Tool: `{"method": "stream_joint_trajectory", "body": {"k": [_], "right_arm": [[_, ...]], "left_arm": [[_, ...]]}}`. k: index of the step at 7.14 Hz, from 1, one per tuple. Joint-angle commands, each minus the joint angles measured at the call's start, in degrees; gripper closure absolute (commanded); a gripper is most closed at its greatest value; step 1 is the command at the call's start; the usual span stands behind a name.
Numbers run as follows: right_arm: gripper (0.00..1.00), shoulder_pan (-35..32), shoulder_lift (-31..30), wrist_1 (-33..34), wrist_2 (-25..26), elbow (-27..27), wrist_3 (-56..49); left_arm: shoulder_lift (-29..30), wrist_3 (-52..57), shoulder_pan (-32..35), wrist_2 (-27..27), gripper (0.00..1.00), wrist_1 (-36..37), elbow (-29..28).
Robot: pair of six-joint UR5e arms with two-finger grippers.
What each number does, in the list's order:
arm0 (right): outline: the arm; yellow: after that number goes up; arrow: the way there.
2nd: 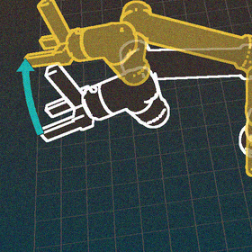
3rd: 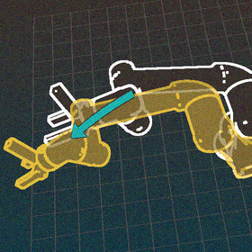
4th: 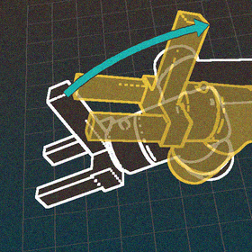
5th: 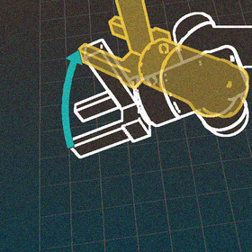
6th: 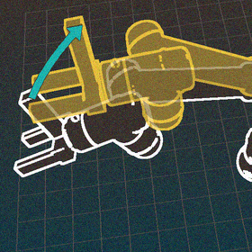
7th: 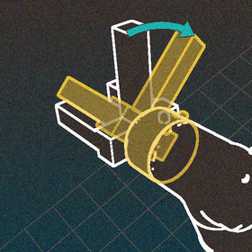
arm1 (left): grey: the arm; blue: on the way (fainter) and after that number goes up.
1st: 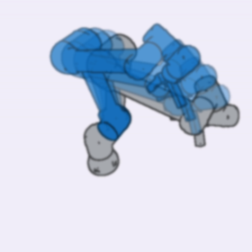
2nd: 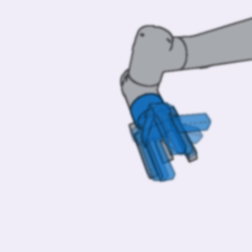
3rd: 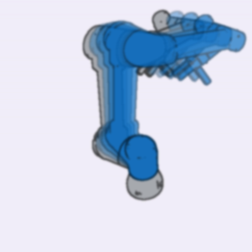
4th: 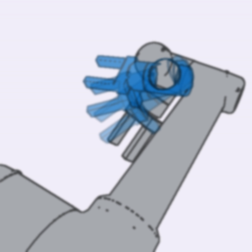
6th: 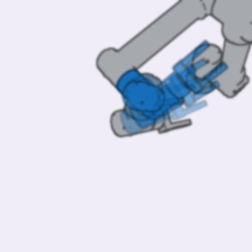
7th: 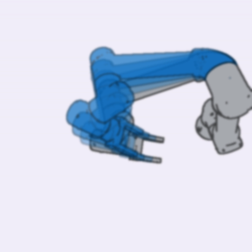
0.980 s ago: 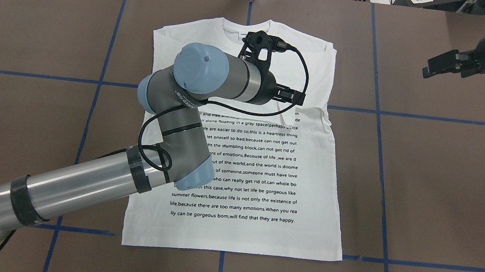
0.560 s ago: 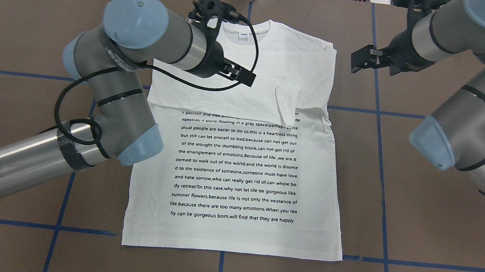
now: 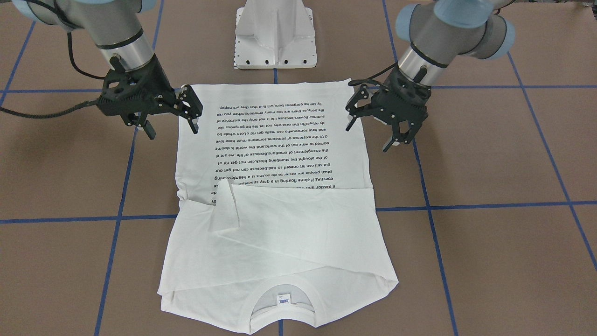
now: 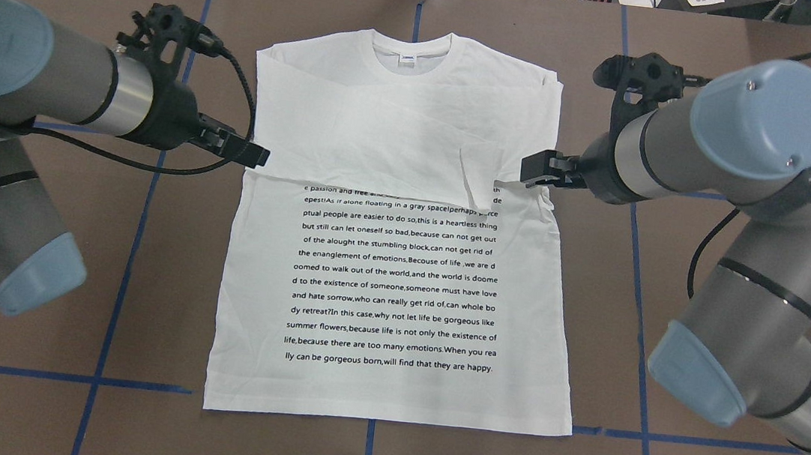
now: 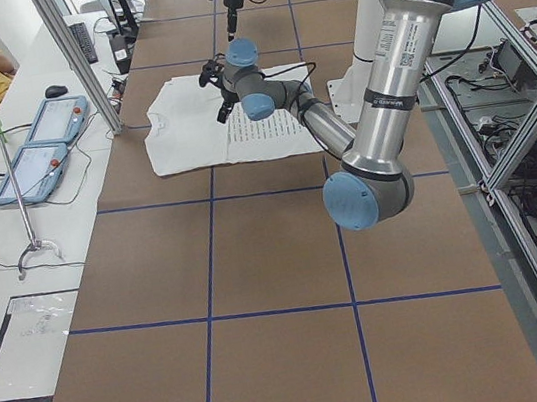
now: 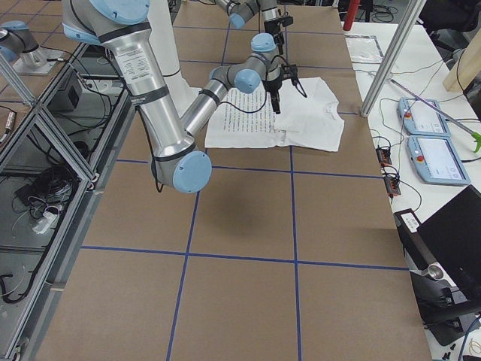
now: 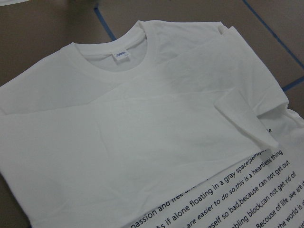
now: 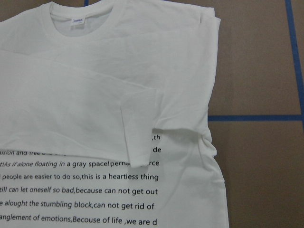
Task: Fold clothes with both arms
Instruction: 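Release the sleeve and move both grippers toward the shirt hem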
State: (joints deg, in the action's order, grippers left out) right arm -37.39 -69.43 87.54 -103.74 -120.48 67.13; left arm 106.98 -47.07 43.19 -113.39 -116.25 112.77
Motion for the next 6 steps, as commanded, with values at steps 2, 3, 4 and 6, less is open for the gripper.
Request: {"method": "stream_joint_trajectory", "body": {"k": [2, 3, 4, 6], "right_arm": [[0.00, 17.04, -14.38, -0.26, 14.67, -14.22, 13.86], [0.00, 21.09, -16.16, -0.44, 19.23, -14.69, 15.39], [0.00, 23.13, -16.78, -0.70, 20.32, -14.69, 16.53], [0.00, 25.95, -23.95, -12.59, 22.96, -14.52, 18.21]], "left_arm": [[-15.64, -16.79, -7.12, 3.68, 0.00, -0.99, 12.11], [-17.75, -25.79, -15.34, 11.71, 0.00, -4.13, 12.03], [-18.30, -31.88, -23.16, 19.36, 0.00, -4.34, 11.68], [-17.69, -38.16, -29.29, 22.77, 0.00, -4.16, 9.24]]}}
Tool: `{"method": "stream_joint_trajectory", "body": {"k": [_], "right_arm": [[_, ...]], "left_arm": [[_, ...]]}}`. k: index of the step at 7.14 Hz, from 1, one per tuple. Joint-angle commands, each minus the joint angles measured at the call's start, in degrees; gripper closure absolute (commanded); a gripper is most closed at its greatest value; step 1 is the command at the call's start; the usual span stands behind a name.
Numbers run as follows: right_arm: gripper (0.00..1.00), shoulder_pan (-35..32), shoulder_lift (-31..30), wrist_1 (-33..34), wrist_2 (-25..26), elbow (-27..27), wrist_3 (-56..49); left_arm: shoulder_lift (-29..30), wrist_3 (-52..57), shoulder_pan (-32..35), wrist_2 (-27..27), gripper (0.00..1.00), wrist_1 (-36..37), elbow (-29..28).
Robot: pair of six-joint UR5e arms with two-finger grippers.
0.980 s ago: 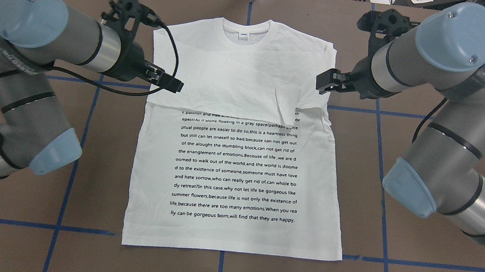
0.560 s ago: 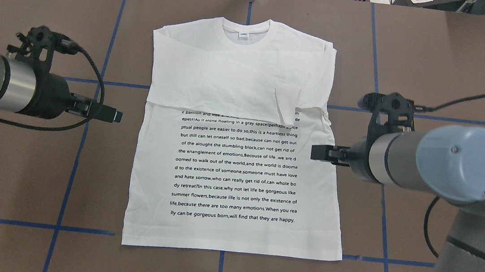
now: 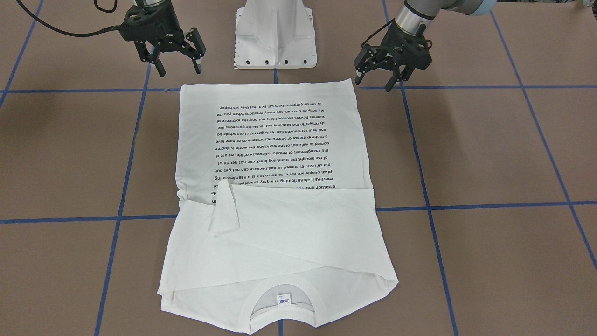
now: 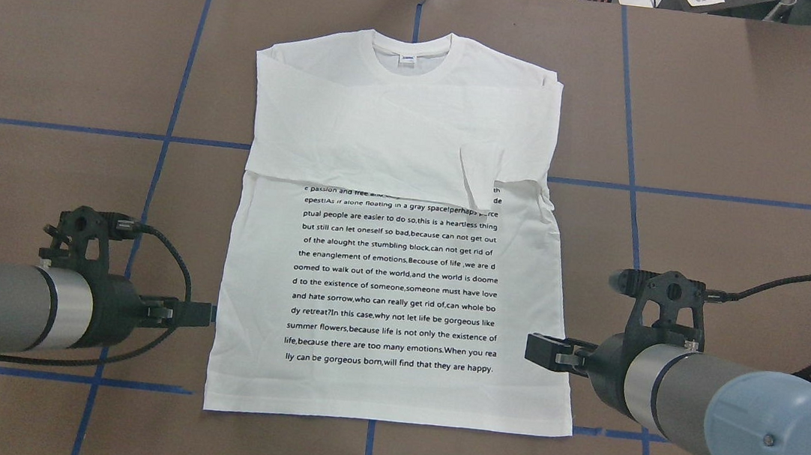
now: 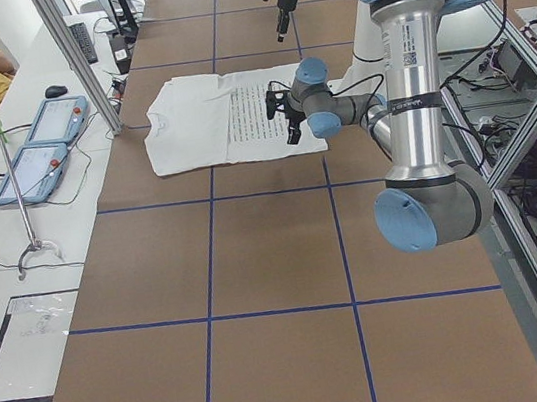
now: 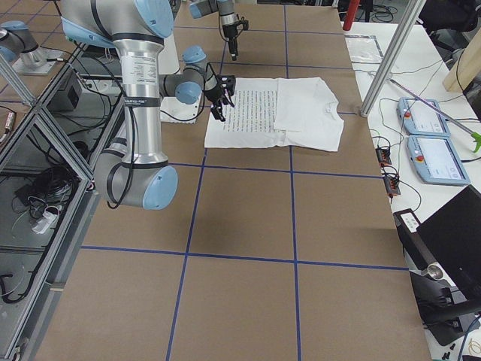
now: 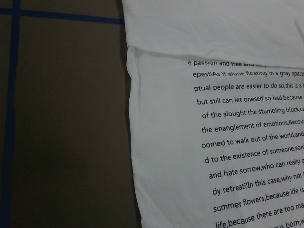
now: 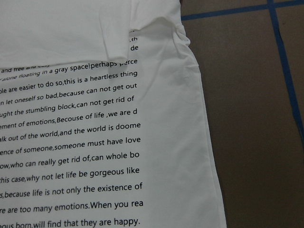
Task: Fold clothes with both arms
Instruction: 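Release the sleeve and move both grippers toward the shirt hem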
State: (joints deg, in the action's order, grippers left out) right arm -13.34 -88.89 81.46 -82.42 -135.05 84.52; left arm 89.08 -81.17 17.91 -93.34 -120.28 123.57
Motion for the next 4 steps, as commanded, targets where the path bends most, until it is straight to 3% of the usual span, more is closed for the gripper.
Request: {"method": "stream_joint_trajectory", "body": {"k": [1, 2, 4], "right_arm": [[0.00, 2.70, -6.46, -8.49, 2.95, 0.14, 0.82], [0.00, 3.14, -6.48, -8.51, 3.14, 0.23, 0.91], [0.00, 3.85, -6.39, -8.51, 3.84, 0.23, 1.00]], "left_arm": [[1.35, -5.22, -5.76, 4.56, 0.00, -0.13, -3.84], [2.32, -5.23, -6.22, 4.58, 0.01, -0.22, -5.69], [2.59, -5.23, -8.32, 4.93, 0.17, -0.05, -6.23]]}}
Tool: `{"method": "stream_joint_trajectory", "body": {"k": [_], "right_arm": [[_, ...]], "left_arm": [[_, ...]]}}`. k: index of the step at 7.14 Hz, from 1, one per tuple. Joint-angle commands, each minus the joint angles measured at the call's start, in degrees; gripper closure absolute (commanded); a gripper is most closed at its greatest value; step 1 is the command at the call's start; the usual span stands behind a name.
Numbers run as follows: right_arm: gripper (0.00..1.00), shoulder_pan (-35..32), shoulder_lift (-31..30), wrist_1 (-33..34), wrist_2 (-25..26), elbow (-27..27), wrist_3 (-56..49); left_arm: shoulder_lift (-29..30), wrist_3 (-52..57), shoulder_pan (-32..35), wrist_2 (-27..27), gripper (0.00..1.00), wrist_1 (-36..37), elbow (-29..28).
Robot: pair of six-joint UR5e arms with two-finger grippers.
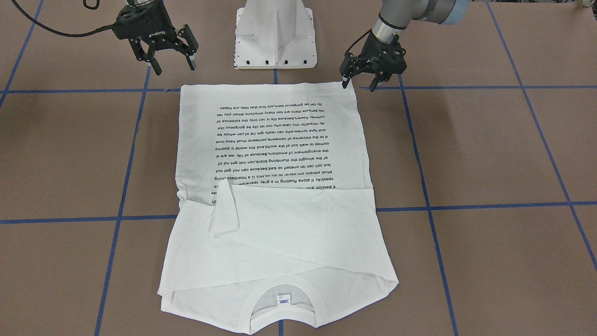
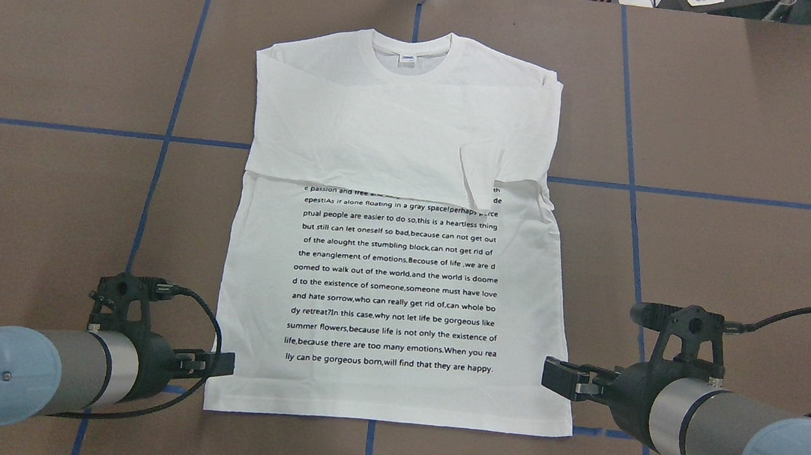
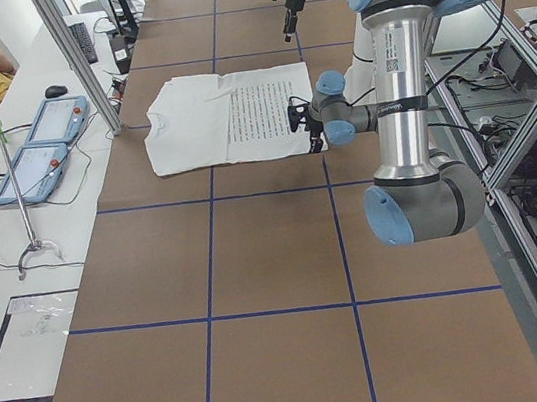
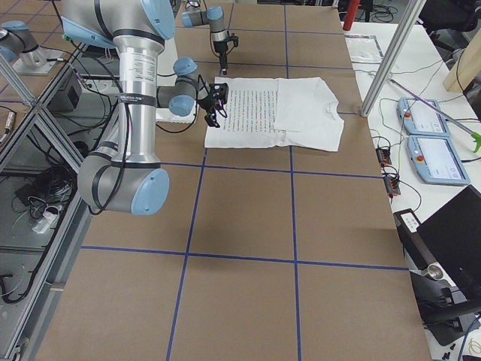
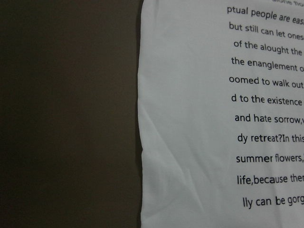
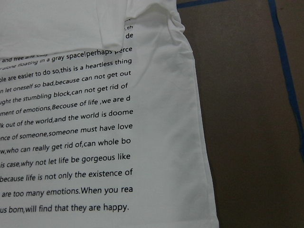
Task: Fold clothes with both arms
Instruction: 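Position both grippers at the hem corners nearest the robot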
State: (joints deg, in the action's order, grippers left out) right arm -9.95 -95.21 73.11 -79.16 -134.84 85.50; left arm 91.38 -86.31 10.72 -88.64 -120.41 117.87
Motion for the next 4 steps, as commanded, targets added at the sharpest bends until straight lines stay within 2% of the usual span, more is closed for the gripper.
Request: {"method": "stream_joint_trajectory", "body": {"k": [1, 2, 4], "right_arm": [[0.00, 0.45, -0.15, -0.16, 0.58, 0.02, 0.10], [0.00, 0.54, -0.15, -0.16, 0.58, 0.02, 0.11], [0.00, 0.63, -0.07, -0.16, 0.67, 0.02, 0.11]], "left_arm": [[0.29, -0.09, -2.36, 0.22, 0.25, 0.18, -0.62], [0.29, -0.09, -3.76, 0.31, 0.29, 0.26, -0.80], [0.72, -0.09, -5.18, 0.22, 0.29, 0.44, -1.41]]}}
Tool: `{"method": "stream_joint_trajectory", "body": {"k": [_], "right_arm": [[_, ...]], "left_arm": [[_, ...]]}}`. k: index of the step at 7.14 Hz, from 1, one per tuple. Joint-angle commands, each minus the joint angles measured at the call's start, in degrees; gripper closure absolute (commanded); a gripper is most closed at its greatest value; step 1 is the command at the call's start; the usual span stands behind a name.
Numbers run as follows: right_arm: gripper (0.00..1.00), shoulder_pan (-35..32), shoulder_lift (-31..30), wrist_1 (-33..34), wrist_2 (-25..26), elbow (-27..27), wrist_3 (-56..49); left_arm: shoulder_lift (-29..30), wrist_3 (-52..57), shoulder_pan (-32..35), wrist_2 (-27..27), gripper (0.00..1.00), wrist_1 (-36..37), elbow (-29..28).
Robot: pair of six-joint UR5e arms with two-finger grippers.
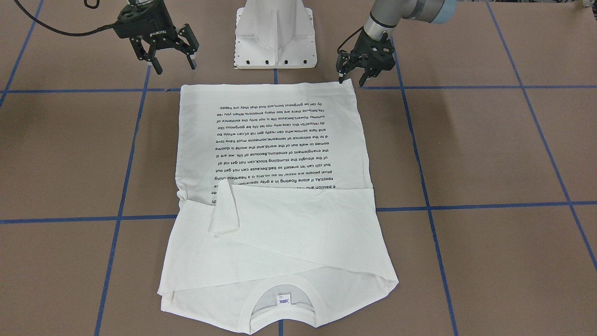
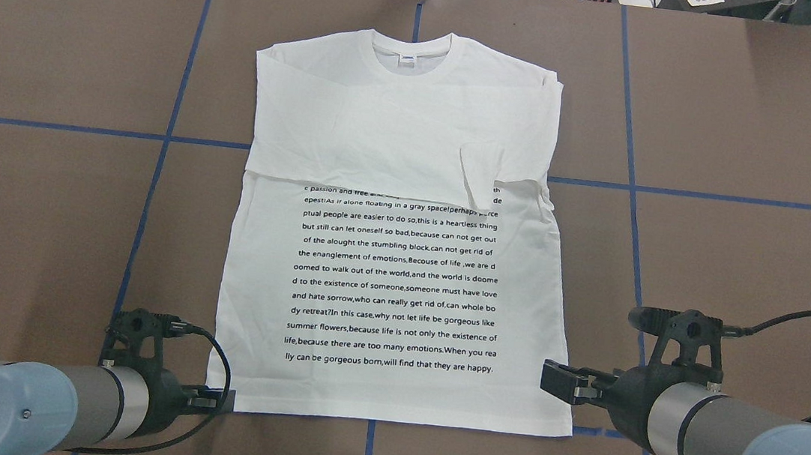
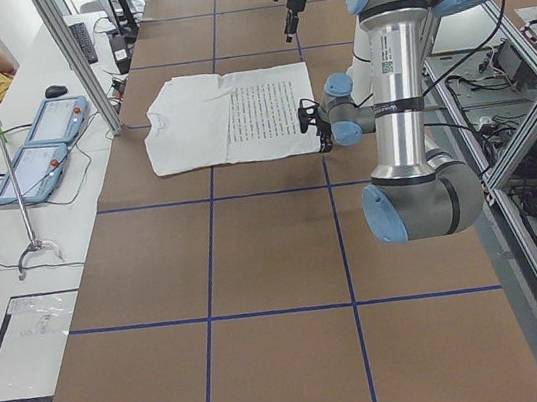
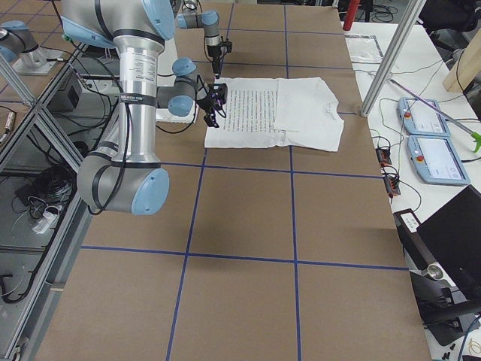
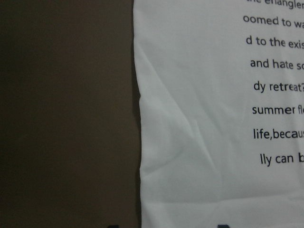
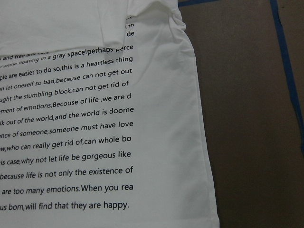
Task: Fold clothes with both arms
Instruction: 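Position both grippers at the hem corners nearest the robot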
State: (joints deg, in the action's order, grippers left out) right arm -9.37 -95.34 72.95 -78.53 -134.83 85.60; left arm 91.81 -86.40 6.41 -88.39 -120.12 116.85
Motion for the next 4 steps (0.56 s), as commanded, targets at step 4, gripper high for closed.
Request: {"method": "stream_joint_trajectory", "body": {"k": [4], "right_arm": [[0.00, 0.23, 0.07, 0.00, 0.13, 0.00, -0.08]], "left_arm": [[1.18, -0.09, -0.96, -0.02, 0.41, 0.33, -0.92]]}}
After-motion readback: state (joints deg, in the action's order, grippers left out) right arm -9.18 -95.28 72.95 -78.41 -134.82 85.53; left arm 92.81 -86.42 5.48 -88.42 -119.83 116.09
